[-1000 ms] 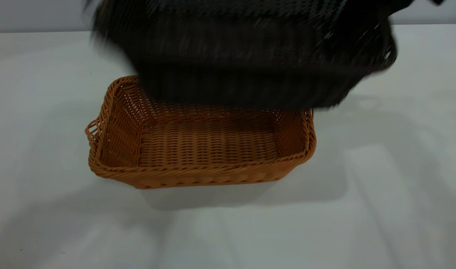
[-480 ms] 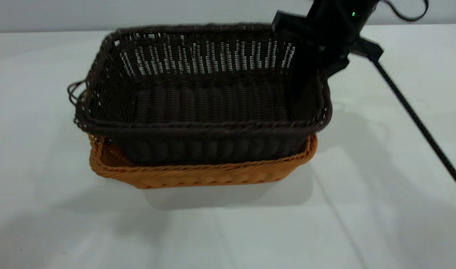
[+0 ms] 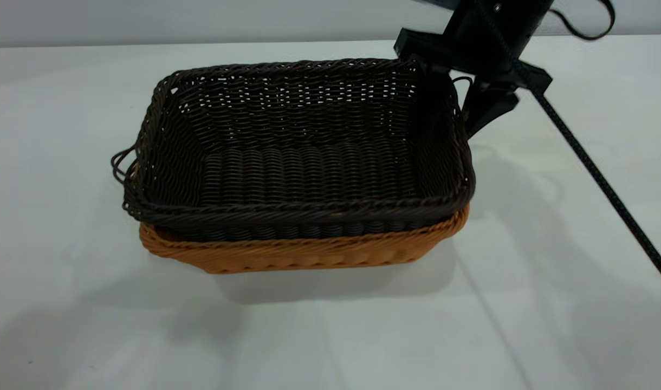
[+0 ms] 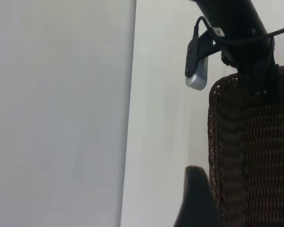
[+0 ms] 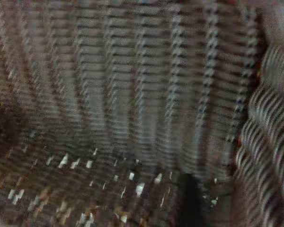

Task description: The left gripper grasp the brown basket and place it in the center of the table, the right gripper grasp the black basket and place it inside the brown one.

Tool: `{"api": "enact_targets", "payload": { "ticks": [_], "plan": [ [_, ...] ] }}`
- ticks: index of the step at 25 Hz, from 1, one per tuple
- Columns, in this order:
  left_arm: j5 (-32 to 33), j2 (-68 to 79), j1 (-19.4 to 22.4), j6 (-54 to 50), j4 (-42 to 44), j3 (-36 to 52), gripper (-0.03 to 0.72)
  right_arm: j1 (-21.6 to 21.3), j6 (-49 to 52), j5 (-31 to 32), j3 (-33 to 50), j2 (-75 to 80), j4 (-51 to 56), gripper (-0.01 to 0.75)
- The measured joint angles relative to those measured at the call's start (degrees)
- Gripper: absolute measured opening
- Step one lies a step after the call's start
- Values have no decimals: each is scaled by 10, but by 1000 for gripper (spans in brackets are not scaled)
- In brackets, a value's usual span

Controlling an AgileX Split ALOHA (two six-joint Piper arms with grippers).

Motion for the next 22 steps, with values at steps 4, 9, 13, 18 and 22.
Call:
{"api": "enact_targets", "payload": {
  "ticks": [4,9,13,18,22],
  "plan": [
    [2,-37,1,-69,28,1,453,0,-15,34,0,-56,-41,599],
    [33,-111,1,-214,98,1,453,0,8,103,0,-167,-135,601],
    [94,-176,1,-350,172,1,453,0,45,159,0,-283,-197,546],
    [203,-248,1,-509,232,1,453,0,107,174,1,-434,-220,527],
    [207,-273,1,-590,235,2,453,0,121,180,20,-564,-218,527]
  ]
}}
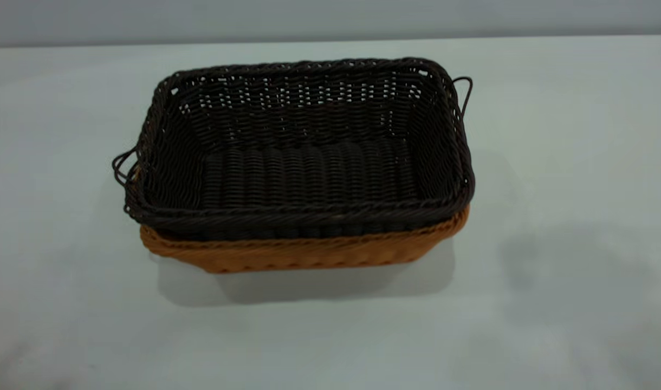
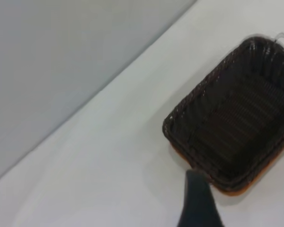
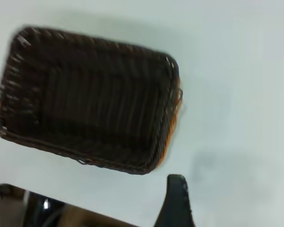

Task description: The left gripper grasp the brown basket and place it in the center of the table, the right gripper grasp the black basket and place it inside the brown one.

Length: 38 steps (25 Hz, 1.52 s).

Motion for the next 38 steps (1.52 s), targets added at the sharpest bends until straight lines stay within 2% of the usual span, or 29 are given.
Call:
{"api": "enact_targets", "payload": {
  "ticks": [4,8,14,20,25,38],
  "plan": [
    [0,-31,0,-39,1,35,453,0,-1,5,80,-132,1,527],
    [0,-75,0,-58,1,114,453,0,-1,8,208,-264,-21,527],
    [0,-137,0,-106,1,272,453,0,0,-20,404,-423,-48,527],
    [-12,-213,0,-112,1,425,453,0,-14,-48,535,-516,-51,527],
    [-33,-259,0,-117,-1,525,453,0,-14,-76,556,-568,-52,527],
    [-43,-307,0,-163,0,530,453,0,-17,-77,557,-577,-51,527]
  ]
}}
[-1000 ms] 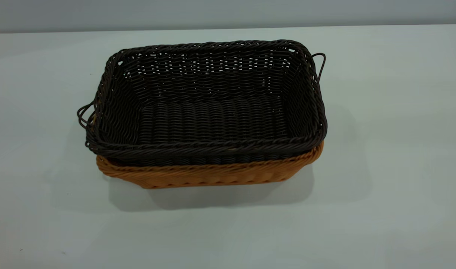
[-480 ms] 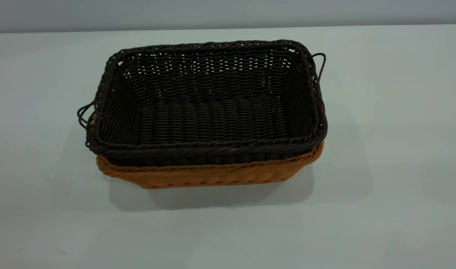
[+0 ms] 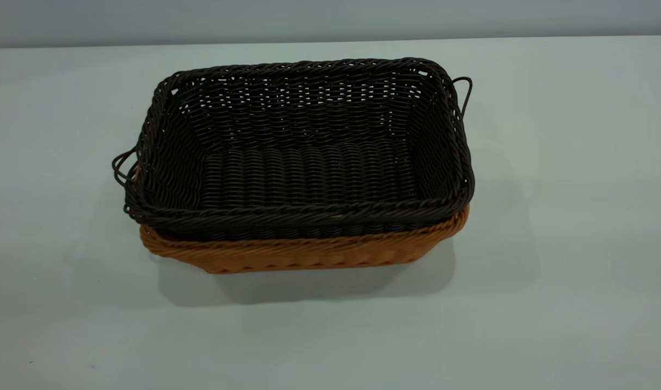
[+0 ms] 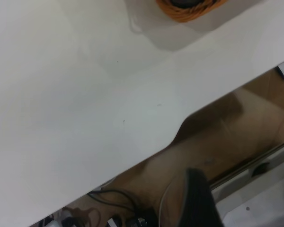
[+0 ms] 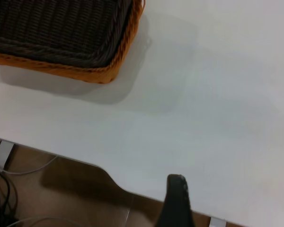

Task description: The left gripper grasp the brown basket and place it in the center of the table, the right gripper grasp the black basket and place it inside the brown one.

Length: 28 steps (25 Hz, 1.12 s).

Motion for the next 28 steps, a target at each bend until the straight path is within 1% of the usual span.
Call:
{"api": "enact_targets", "payload": {
  "ticks": [2,5,7,9,13,16,20,23,28],
  "plan": [
    [0,-5,0,0,0,0,453,-8,0,-1,0,-11,2,527],
    [0,-12,7,-1,0,0,453,-61,0,-1,0,-49,2,527],
    [0,-12,30,-1,0,0,453,-99,0,-1,0,-85,2,526],
    [0,-12,69,-2,0,0,453,-112,0,0,0,-126,2,521],
    [0,-26,142,-2,0,0,453,-117,0,3,0,-141,2,519],
    [0,-67,193,-2,0,0,453,-121,0,3,0,-141,2,519],
    [1,-145,237,-2,0,0,453,-121,0,3,0,-141,2,519],
    [7,-196,251,-2,1,0,453,-121,-1,3,0,-141,2,519],
    [9,-199,251,-2,1,0,453,-121,-1,3,0,-141,2,519]
  ]
}}
